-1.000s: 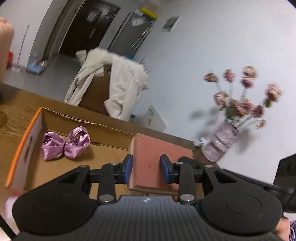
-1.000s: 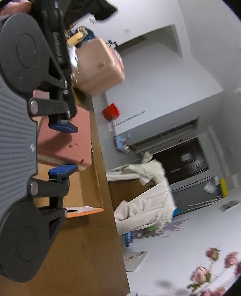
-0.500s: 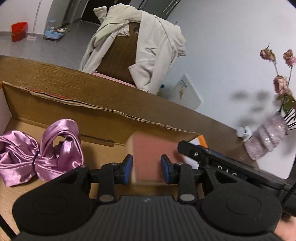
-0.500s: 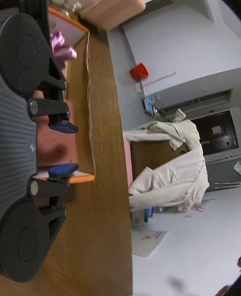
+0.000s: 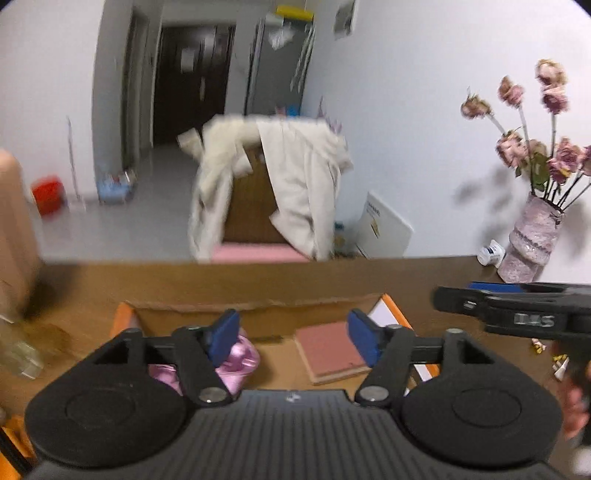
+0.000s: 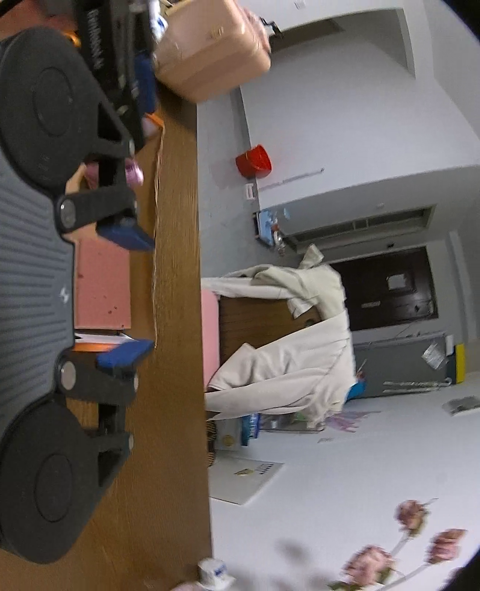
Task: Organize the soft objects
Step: 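Withdraw both tools from the box and reach toward the blue carton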
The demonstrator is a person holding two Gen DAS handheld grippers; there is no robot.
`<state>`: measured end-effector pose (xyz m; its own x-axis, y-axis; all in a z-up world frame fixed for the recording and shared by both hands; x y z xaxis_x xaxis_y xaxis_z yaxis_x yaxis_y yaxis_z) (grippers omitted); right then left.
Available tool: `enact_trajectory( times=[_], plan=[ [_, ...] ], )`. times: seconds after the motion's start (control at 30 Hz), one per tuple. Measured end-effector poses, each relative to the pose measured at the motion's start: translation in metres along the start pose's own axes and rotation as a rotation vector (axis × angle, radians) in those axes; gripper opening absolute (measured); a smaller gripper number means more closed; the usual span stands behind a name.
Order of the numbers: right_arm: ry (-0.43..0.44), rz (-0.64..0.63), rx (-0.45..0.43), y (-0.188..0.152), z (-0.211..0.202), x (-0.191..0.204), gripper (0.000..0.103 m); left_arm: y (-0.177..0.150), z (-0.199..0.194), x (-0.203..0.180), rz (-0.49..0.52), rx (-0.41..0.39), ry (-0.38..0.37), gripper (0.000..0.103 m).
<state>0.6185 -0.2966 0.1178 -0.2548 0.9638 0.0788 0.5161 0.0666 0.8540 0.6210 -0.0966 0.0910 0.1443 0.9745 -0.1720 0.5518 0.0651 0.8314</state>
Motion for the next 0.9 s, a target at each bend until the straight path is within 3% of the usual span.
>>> enact_trajectory(
  times=[0.1,0.2,0.4,0.53,0.7,0.9],
  plan=[
    [0.013,-0.017,-0.024,0.003,-0.042,0.009,0.063,0.006,-0.052,0.004,0.038,-0.063,0.035,0.078],
    [0.012,-0.048,-0.069,-0.002,-0.087,0.023,0.072,0.006,-0.106,0.008,0.054,-0.134,0.059,0.085],
    [0.029,-0.103,-0.185,-0.033,-0.174,0.054,0.079,-0.027,-0.197,0.011,0.086,-0.249,0.105,0.093],
    [0.056,-0.123,-0.264,-0.069,-0.225,0.072,0.083,-0.068,-0.251,0.010,0.087,-0.305,0.086,0.097],
    [0.051,-0.124,-0.350,-0.134,-0.275,0.089,0.089,-0.135,-0.297,0.012,0.069,-0.320,0.034,0.102],
    [0.104,-0.111,-0.353,-0.220,-0.306,0.113,0.094,-0.209,-0.339,0.023,0.002,-0.361,0.052,0.103]
  ],
)
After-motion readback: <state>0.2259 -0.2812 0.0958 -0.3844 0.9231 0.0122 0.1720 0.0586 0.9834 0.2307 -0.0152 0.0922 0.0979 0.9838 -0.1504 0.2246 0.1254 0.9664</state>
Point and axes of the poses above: each gripper's, at about its wrist camera, not at the fingertips, and z roughly the way its jaws point, x to its left, y to its top, the point moved 9 cm from there along z, roughly the way its jaws point, and after that the axes turned 5 degrees about -z, right-handed, at the moved point
